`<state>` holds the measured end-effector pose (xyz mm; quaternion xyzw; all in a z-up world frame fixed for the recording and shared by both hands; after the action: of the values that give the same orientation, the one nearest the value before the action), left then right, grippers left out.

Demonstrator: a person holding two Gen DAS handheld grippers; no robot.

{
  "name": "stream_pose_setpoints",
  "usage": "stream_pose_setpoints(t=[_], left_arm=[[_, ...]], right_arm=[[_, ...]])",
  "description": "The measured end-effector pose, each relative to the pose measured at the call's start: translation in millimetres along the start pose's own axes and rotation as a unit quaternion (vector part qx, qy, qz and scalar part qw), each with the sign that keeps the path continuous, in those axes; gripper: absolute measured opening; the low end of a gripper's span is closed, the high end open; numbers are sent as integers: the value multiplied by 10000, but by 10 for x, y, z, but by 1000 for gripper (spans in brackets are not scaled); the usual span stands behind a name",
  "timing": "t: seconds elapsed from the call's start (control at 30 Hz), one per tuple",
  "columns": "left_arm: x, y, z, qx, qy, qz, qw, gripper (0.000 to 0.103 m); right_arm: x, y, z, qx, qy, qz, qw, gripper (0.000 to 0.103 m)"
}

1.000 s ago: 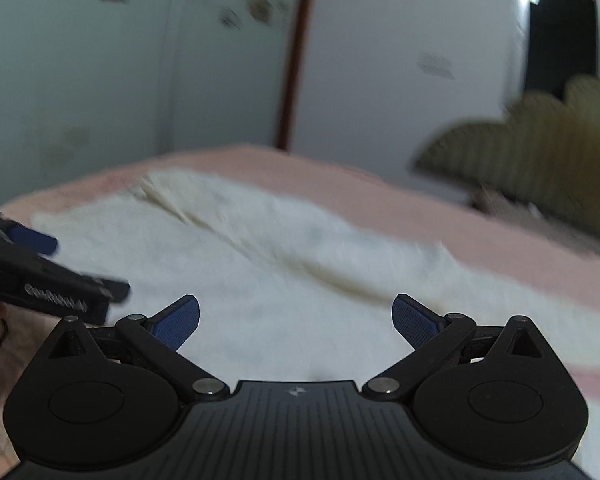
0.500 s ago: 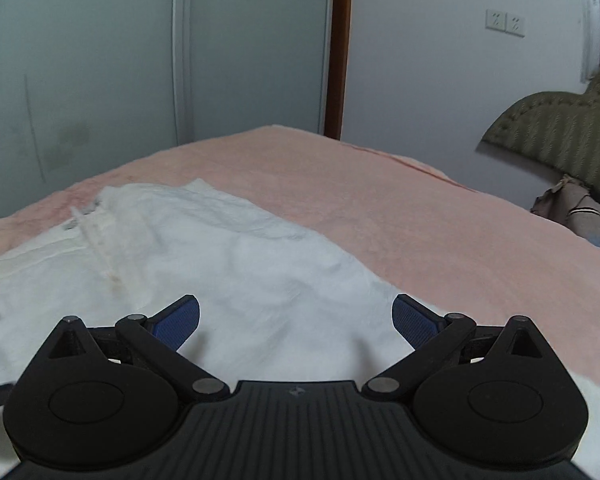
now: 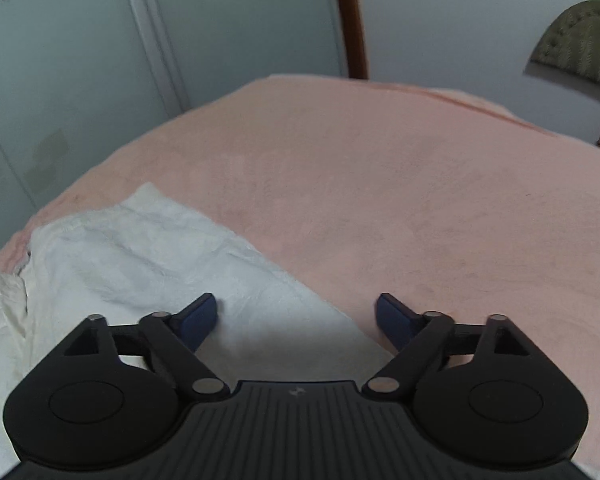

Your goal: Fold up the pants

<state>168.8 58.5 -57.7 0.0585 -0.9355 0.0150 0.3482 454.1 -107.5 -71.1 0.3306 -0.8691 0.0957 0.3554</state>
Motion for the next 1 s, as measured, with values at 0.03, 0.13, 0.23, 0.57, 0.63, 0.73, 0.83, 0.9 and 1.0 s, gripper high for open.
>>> stream_pose_setpoints(t=[0.03,0.13,0.23,0.57,0.63,0.73,0.83,0.9,1.0], left_arm=[[-26,32,-33,50,63,10,10000,97],[-103,104,-148,160,133,18,9998,97],[-196,140,-304,191,169,-19,9997,97],[-529,300,-906,1391,438,601,9875,97],[-628,376,-1015,1906,573,825,9765,96],[-764,454,-1201,2641,782,1315,9523,96],[-840,459,-1407,2993,785,1796,9338,96],[-903,412,-1536,3080,788,2090,9248,97],[-1091,302,-1677,3175,1124,2296,9131,96]], right_arm=[[-42,12,-5,138,41,-20,9999,78],[-48,105,-5,540,-5,-91,9985,55],[7,169,12,761,-78,-133,9970,28],[430,1108,277,3758,-717,1542,9110,17],[565,1255,385,4065,-828,1606,8956,16],[684,1481,595,4500,-866,1607,8742,16],[794,1651,839,4808,-883,1554,8584,13],[858,1719,953,4930,-933,1564,8507,11],[892,1801,1094,5171,-970,1648,8343,9]])
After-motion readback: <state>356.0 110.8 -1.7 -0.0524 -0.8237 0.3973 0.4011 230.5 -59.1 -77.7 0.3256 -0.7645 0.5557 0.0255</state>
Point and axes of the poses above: each gripper's, at about its wrist camera, not at the fingertips, and x roughly against the way its jaws point, y to its left, z to its underside, the point moved 8 cm from there along -x, roughly the way its jaws point, and after that the axes turned 10 degrees about x, right-handed, at the moved point
